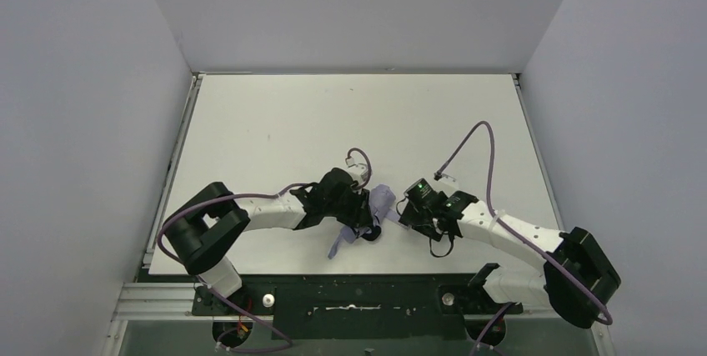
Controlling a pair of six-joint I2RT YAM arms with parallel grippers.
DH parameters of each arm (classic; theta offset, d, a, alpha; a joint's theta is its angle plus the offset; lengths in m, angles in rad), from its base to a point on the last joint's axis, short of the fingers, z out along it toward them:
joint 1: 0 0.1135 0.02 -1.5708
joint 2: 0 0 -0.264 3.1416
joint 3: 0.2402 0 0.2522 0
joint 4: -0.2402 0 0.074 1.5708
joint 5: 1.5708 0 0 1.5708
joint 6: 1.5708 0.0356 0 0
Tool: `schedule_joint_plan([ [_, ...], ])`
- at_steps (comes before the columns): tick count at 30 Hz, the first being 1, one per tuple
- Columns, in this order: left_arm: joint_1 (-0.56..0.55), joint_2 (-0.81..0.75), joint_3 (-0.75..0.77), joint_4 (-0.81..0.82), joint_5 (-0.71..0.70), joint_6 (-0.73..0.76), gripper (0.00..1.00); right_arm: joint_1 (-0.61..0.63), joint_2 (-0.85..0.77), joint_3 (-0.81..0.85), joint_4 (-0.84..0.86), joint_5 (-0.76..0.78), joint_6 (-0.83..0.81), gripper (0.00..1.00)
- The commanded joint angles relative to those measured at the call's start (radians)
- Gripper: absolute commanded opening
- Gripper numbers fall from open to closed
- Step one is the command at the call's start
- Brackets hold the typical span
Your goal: Put away the umbrella
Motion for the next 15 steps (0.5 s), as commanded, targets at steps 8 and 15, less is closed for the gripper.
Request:
schedule_joint_plan([
  [8, -0.039, 0.026, -0.034, -0.085, -0.161, -0.031, 0.04, -0.092, 0.12, 0.075, 0.069, -0.078, -0.069, 0.56],
  [15, -0.051, 0.031, -0.008, -0.118, -0.175, -0.017, 0.04, -0.11, 0.165, 0.09, 0.06, -0.048, -0.097, 0.53],
])
